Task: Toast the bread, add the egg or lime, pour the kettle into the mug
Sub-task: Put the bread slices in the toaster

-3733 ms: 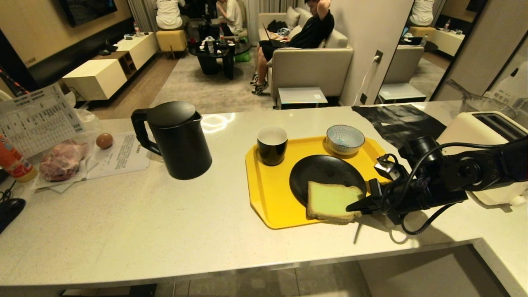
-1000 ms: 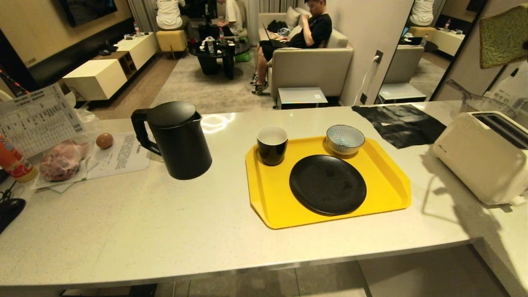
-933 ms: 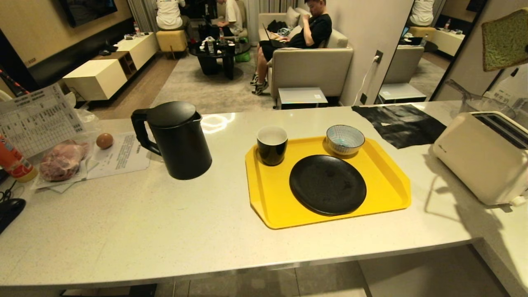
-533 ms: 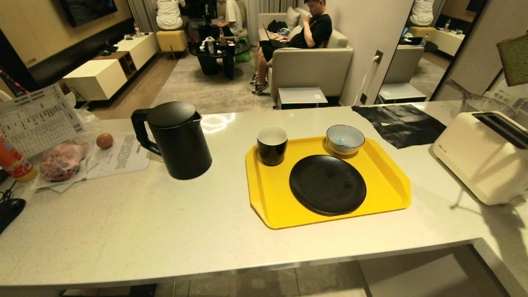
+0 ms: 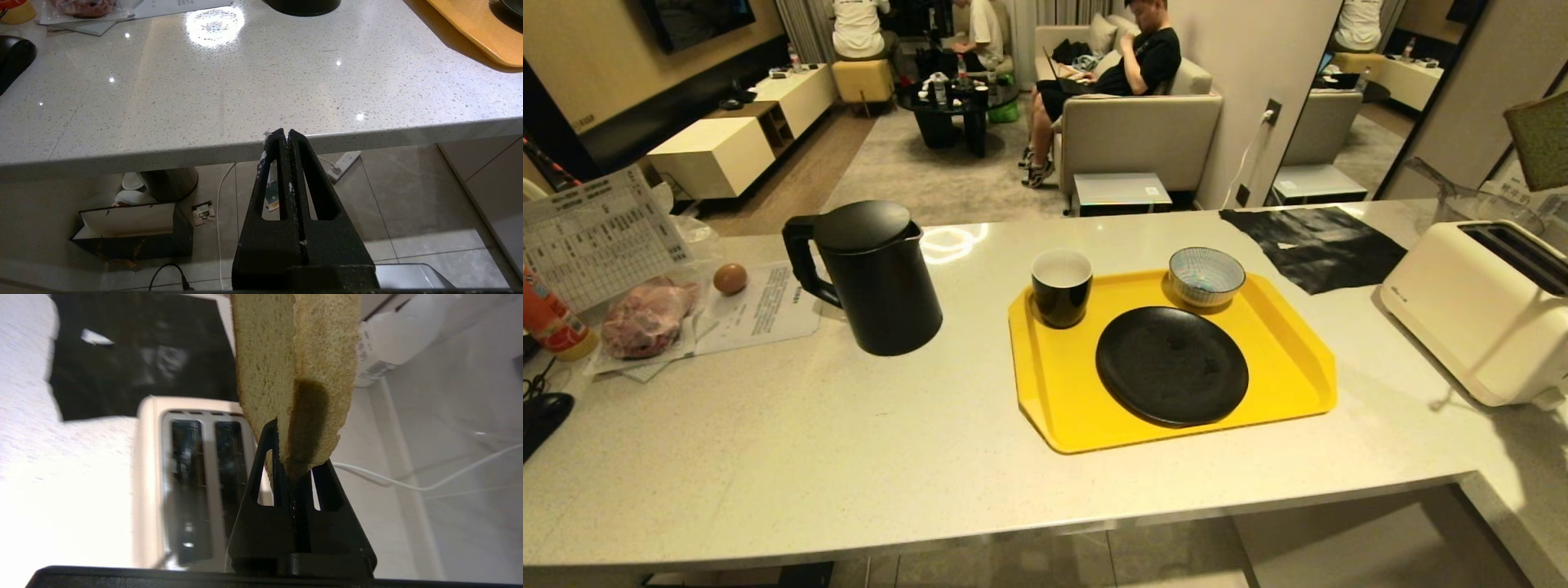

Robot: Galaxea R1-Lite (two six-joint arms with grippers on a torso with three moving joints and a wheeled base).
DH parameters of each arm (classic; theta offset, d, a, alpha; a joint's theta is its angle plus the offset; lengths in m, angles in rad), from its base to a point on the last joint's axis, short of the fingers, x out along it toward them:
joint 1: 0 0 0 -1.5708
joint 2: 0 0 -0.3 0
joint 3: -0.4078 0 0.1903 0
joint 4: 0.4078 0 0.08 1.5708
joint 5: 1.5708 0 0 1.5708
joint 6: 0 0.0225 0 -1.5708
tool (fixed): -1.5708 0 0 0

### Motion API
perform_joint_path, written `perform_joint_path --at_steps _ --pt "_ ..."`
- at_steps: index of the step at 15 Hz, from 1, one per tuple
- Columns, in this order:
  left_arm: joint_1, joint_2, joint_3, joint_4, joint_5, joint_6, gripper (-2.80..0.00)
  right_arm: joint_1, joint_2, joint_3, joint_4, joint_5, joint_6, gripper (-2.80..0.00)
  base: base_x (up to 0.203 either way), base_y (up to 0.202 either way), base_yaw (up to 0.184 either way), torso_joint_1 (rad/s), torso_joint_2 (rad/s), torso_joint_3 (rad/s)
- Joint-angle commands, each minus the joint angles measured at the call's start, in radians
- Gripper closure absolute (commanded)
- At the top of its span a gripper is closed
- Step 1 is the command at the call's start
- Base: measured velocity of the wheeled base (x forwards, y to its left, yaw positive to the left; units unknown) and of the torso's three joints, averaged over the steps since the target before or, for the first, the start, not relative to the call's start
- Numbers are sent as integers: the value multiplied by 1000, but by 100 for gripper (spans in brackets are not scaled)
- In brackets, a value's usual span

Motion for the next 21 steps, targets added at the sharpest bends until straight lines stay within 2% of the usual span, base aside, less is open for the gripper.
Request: perform_joint_path --at_steps 1,6,12,15,21 --pt "1 0 0 0 0 0 0 0 -16 2 6 18 13 0 0 0 0 0 0 0" --pt "1 -1 0 0 0 0 0 7 -45 5 18 65 32 0 0 0 0 0 0 0" --pt "0 -1 0 0 0 0 0 9 -63 6 53 70 31 0 0 0 0 0 0 0" --pt "0 0 0 -1 0 0 0 -23 -72 6 53 148 31 0 0 0 0 0 0 0" --pt "1 0 0 0 0 0 0 -23 -83 8 100 182 29 0 0 0 0 0 0 0"
